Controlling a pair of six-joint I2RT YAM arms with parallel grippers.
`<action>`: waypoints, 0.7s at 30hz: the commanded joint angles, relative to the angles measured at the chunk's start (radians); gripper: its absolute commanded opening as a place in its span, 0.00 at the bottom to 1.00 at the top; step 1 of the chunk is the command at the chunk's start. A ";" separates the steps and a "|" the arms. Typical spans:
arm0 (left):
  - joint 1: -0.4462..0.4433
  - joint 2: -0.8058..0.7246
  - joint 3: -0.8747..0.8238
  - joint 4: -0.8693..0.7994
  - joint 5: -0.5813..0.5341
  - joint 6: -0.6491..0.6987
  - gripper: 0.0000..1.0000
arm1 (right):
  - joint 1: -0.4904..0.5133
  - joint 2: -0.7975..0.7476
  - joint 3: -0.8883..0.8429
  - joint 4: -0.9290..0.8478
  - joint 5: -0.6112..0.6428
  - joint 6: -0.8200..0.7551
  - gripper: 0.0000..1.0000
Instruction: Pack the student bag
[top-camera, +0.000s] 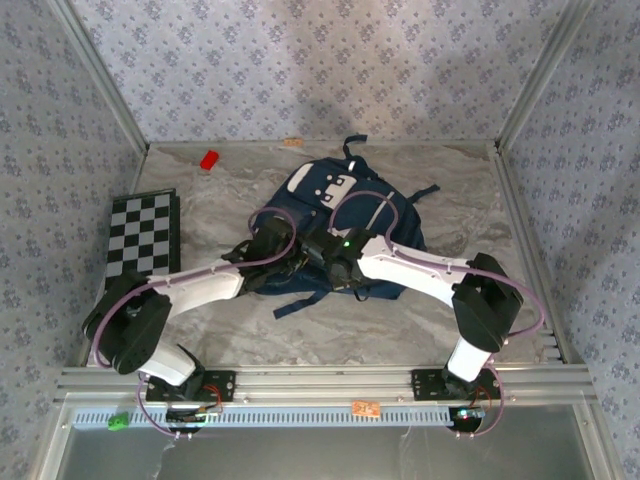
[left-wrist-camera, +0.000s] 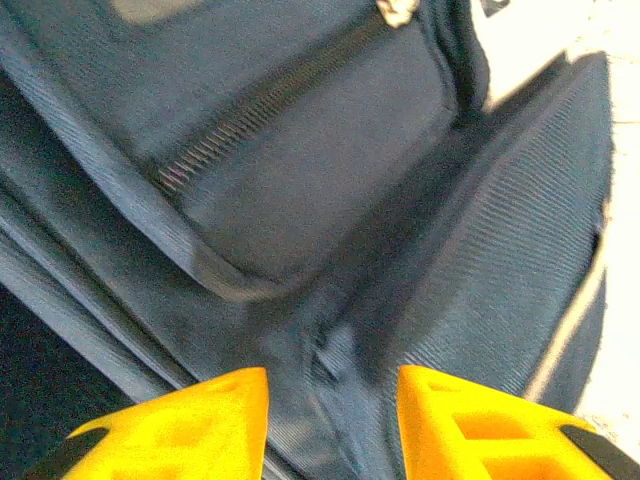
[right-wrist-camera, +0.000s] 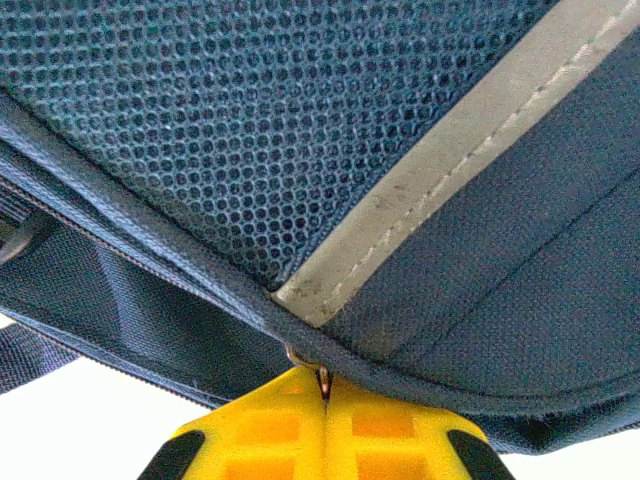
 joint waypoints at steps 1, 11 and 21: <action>-0.019 -0.033 -0.011 0.075 -0.002 -0.048 0.41 | -0.004 -0.023 -0.012 -0.015 -0.008 -0.014 0.01; -0.036 0.070 0.026 0.111 -0.016 -0.105 0.41 | -0.007 -0.028 -0.018 0.019 -0.013 -0.005 0.00; -0.022 0.060 0.097 -0.066 -0.173 -0.014 0.04 | 0.000 -0.050 0.000 -0.042 0.027 -0.017 0.00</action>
